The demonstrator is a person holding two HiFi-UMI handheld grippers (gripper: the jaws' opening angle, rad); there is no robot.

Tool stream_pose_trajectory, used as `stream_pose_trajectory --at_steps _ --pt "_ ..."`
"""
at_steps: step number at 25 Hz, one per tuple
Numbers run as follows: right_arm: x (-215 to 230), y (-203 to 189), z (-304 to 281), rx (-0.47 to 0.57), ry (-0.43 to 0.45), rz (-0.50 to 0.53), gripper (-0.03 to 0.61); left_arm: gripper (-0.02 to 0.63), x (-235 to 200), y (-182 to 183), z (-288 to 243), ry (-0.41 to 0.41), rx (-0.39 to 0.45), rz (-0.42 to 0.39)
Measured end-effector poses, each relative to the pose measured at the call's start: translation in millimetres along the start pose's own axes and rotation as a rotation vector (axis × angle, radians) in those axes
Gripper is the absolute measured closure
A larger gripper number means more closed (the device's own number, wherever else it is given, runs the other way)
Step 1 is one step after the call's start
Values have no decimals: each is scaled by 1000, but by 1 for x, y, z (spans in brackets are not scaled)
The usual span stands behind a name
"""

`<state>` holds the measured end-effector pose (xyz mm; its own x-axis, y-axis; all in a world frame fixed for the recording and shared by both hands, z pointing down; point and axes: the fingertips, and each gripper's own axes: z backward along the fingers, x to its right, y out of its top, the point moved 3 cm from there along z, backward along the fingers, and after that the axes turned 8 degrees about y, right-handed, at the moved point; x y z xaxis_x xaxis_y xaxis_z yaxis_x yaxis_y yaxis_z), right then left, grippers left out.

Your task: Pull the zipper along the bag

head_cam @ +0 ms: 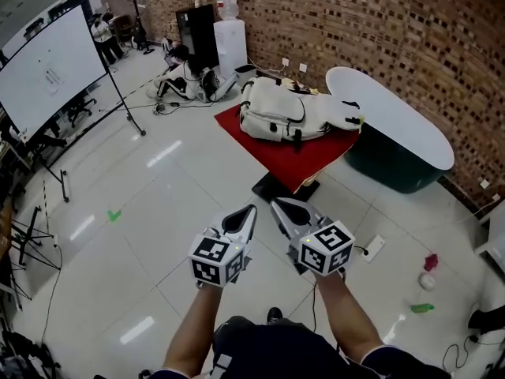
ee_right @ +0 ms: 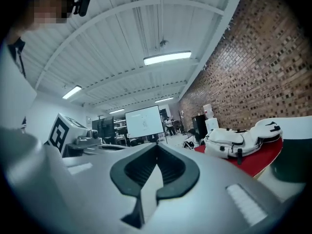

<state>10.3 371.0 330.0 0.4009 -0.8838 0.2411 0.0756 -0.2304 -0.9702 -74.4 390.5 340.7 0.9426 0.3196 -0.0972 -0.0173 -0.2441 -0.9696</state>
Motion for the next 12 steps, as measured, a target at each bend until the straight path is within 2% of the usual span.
stream_pose_trajectory --at_steps 9,12 --pt "107 7 6 -12 -161 4 575 612 5 -1 -118 -116 -37 -12" --pt "152 8 -6 -42 -229 3 575 612 -5 1 -166 -135 -43 -58"
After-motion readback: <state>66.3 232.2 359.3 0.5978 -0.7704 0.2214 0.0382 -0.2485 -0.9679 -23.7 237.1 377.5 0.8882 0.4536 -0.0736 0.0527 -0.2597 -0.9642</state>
